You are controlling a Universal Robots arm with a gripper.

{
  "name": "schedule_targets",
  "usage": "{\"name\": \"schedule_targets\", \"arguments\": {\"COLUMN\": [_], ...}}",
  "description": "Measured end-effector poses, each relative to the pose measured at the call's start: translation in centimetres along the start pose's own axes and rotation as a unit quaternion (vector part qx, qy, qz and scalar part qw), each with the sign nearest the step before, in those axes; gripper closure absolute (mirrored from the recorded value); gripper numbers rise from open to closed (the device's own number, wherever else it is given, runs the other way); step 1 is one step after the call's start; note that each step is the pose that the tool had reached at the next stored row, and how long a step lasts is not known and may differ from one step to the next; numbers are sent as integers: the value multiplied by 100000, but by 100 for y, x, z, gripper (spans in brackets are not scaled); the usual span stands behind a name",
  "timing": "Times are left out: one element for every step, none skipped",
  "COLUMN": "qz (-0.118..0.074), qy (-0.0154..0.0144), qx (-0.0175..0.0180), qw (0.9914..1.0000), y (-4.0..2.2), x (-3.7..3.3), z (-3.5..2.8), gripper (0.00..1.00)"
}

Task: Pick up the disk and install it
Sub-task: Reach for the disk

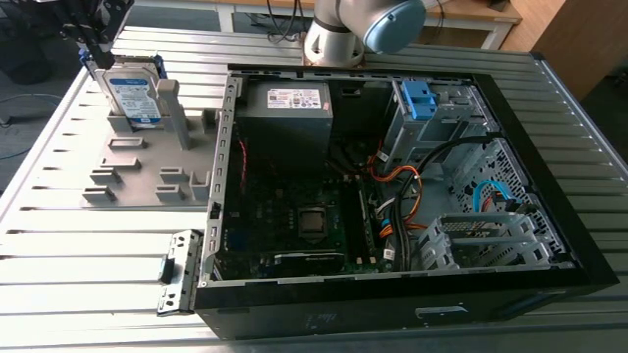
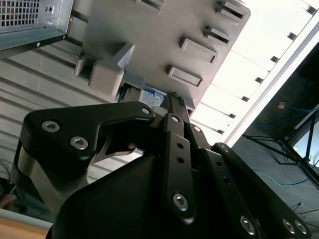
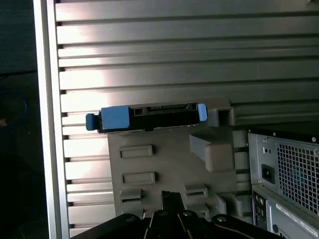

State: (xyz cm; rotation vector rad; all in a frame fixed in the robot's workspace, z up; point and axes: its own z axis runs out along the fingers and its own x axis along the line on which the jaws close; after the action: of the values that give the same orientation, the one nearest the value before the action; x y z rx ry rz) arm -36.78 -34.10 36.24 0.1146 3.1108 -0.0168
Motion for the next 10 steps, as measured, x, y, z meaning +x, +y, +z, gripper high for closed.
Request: {"name": "schedule_targets", "arguments": {"qz": [-3,-4,0,6,7,0,-1,1,3,-2], "qy": [-3,-3,-12,-14,-12,-5,-3,-2,0,2], "qx": [-1,-1,-6,-8,-8,-6,-4,-5,-4,-2], "qw": [100000,100000,100000,100000,100000,100000,100000,100000,100000,100000], "y": [22,42,60,79,97,115,129,139,143,142], "x": [13,27,43,58,75,90,107,114,117,117], "z": [9,16,24,30,34,38,42,44,44,44], "gripper": [89,89,89,89,89,89,89,89,89,89]}}
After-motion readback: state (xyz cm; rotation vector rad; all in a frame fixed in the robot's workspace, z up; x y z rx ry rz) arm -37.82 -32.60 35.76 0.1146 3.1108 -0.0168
